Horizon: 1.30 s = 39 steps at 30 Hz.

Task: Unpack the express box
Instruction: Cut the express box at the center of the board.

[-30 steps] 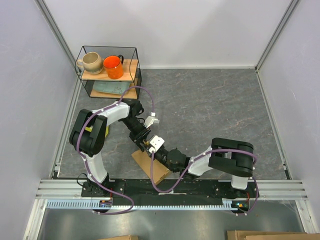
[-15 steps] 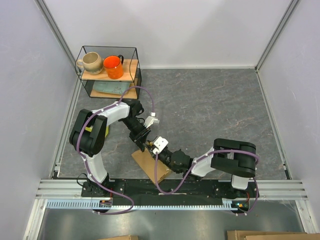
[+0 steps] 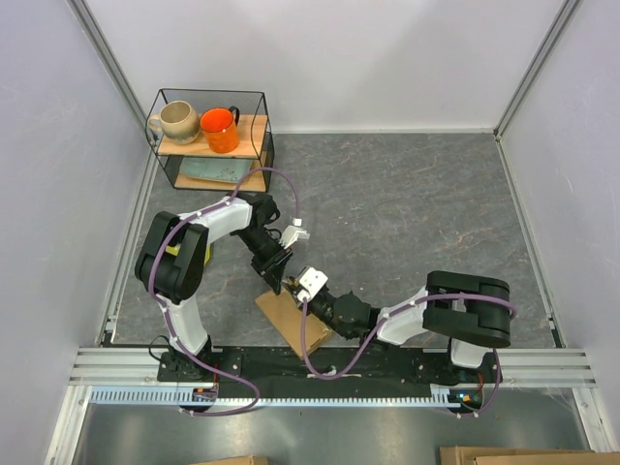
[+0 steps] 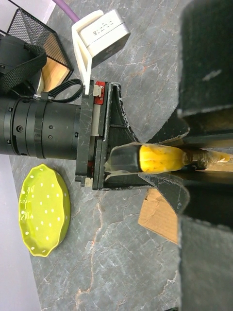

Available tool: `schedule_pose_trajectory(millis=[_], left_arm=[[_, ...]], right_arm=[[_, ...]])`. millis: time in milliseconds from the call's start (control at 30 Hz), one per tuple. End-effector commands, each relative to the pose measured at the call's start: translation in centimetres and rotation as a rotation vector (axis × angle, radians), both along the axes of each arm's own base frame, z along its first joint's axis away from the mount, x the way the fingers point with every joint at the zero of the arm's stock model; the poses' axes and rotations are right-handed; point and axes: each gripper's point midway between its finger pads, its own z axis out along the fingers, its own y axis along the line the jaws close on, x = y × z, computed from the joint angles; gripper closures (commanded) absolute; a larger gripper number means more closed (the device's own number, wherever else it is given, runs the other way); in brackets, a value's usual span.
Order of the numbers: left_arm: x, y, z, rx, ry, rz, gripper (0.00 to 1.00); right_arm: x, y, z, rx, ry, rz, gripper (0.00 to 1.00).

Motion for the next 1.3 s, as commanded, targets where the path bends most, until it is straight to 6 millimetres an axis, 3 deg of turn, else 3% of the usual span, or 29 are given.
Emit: schedule_pose_trajectory(millis=[0,233,500,933,1267], left_arm=[[1.7,1.6,-3.4,0.106,-0.111,-0.057,0.77],[2.2,2.0,-3.4,0.138,-0.13,-0.054,0.77],[2.4,2.0,-3.5,0.149,-0.134,-0.039,0.78],[3.1,2.4,-3.7,0.187,-0.158,-0.015,0.79],[4.9,3.5,-4.7,0.294,-0.223,0.05,0.96]], right_arm=[[-1.1,-1.6,-2.0,-0.107,0.024,-0.033,1.0],[-2.8,-3.3,-3.9,-0.19,0.067,-0.059,1.0],[-4.6,-4.9,-4.7,-0.201,0.139,-0.078,1.0],[-5.7,-5.6,-4.4,-0.232,0.172,-0.089,1.0],[-7.0,-5.9,-4.9,-0.269,0.195,-0.135,1.0]])
